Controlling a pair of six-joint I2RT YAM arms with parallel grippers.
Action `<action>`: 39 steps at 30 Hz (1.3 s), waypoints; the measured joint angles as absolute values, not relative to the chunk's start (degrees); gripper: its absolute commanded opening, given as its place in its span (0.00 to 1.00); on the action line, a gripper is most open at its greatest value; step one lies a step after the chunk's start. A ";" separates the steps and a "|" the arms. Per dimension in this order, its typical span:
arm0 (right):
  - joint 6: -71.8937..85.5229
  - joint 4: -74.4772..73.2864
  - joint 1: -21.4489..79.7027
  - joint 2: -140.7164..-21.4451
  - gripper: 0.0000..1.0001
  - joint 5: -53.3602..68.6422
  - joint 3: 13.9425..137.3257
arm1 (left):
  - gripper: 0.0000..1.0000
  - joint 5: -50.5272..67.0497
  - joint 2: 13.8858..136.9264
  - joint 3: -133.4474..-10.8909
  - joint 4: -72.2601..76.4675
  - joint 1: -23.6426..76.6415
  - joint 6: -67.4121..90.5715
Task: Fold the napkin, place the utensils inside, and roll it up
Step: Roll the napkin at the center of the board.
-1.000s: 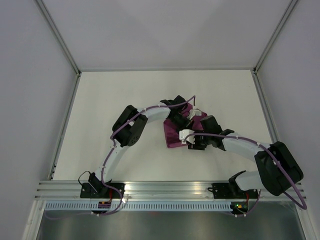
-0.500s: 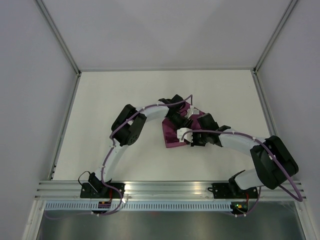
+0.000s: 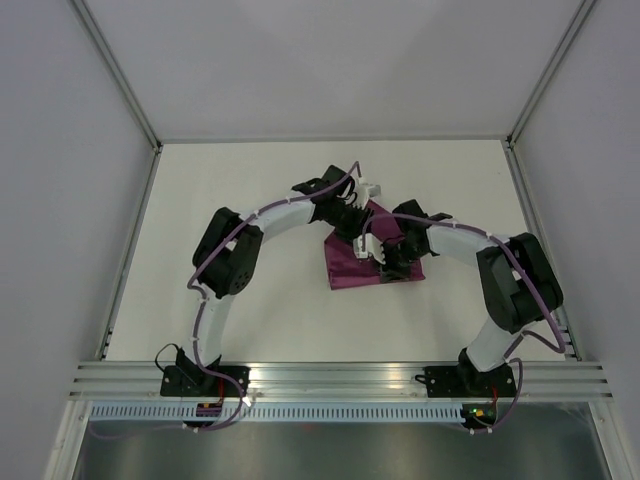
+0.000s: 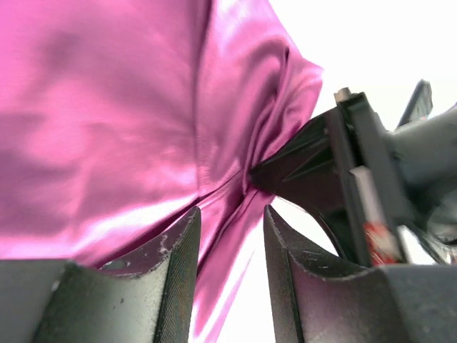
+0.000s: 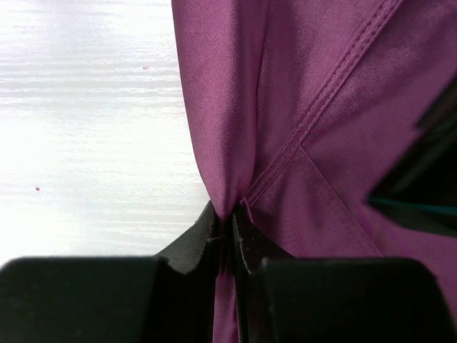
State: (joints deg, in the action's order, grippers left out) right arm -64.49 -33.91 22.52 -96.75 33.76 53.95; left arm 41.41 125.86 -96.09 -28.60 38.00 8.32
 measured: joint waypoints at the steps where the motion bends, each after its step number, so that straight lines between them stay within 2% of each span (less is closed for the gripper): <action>1: -65.14 -35.90 21.96 -98.15 0.15 34.81 55.57 | 0.46 39.86 124.38 -95.13 -27.59 37.65 9.08; 5: -67.83 -43.57 19.99 -103.53 0.15 38.24 61.52 | 0.47 32.32 117.71 -89.97 -22.65 36.58 11.99; 16: -72.18 -63.35 15.84 -118.58 0.15 45.50 77.36 | 0.50 12.80 95.42 -62.50 -4.75 34.92 16.86; 22: -72.29 -69.71 15.14 -123.04 0.15 46.65 81.67 | 0.52 1.96 85.56 -52.73 2.57 41.15 12.67; 28: -71.83 -75.31 15.16 -127.04 0.15 46.44 85.86 | 0.52 -6.37 86.83 -52.80 6.35 56.18 1.04; 39: -70.04 -80.12 15.16 -131.17 0.15 46.13 90.54 | 0.53 -12.05 103.63 -60.36 5.74 66.57 -12.99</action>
